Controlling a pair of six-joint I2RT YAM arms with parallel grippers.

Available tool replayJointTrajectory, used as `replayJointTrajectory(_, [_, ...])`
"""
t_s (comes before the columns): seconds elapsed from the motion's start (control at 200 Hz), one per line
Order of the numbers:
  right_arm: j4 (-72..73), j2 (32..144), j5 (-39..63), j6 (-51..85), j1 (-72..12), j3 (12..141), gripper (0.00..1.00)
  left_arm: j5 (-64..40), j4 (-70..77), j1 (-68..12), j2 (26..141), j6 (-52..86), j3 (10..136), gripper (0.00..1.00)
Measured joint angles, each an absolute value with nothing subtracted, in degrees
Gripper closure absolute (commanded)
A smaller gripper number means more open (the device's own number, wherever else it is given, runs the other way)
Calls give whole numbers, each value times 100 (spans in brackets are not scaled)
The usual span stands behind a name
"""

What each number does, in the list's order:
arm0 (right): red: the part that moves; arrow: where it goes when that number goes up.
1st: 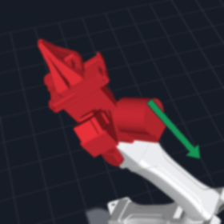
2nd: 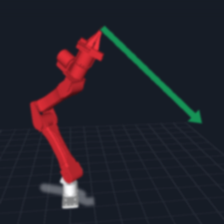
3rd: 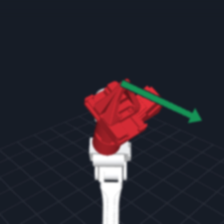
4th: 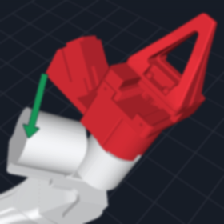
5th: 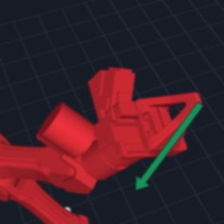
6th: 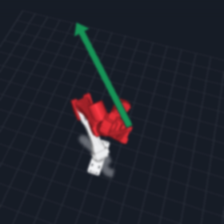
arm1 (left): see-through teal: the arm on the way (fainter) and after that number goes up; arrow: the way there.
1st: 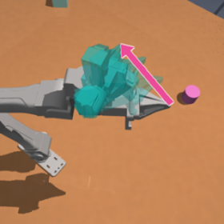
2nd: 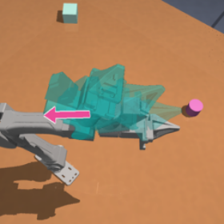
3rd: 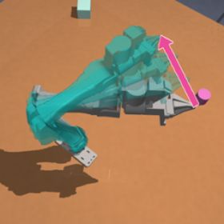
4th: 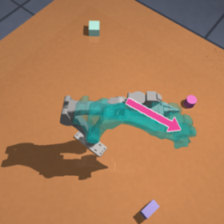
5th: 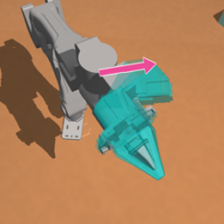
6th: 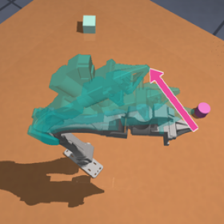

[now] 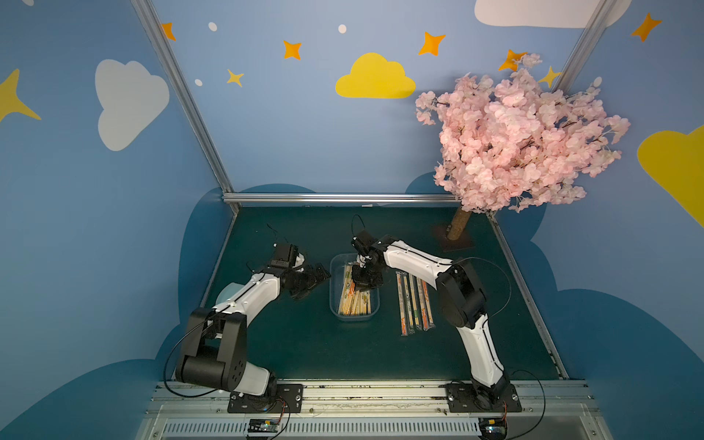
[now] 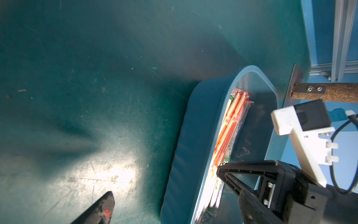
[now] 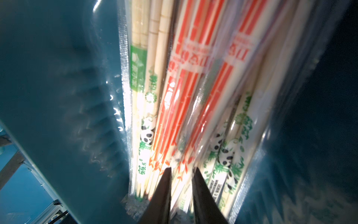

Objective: Take the paired disposable chopsticks out of the storage box
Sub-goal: Pick up the paired disposable chopsticks from the storage box.

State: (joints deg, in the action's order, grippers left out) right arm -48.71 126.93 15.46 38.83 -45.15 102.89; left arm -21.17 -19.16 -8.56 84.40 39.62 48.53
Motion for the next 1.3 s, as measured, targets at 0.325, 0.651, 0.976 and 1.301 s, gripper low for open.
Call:
replayJointTrajectory(0.325, [-5004, 12954, 1518, 3881, -4517, 10418, 83, -2121, -1909, -856, 8442, 3962, 4851, 0])
replayJointTrajectory(0.651, [-5050, 12899, 1441, 3879, -4519, 10436, 98, -2121, -1907, -856, 8442, 3962, 4851, 0])
replayJointTrajectory(0.976, [-5127, 12250, 1396, 3854, -4508, 10412, 100, -2130, -1925, -856, 8442, 3913, 4851, 0])
replayJointTrajectory(1.301, [-4998, 11970, 1483, 3564, -4353, 10143, 100, -2206, -2016, -856, 8440, 3846, 4864, 0])
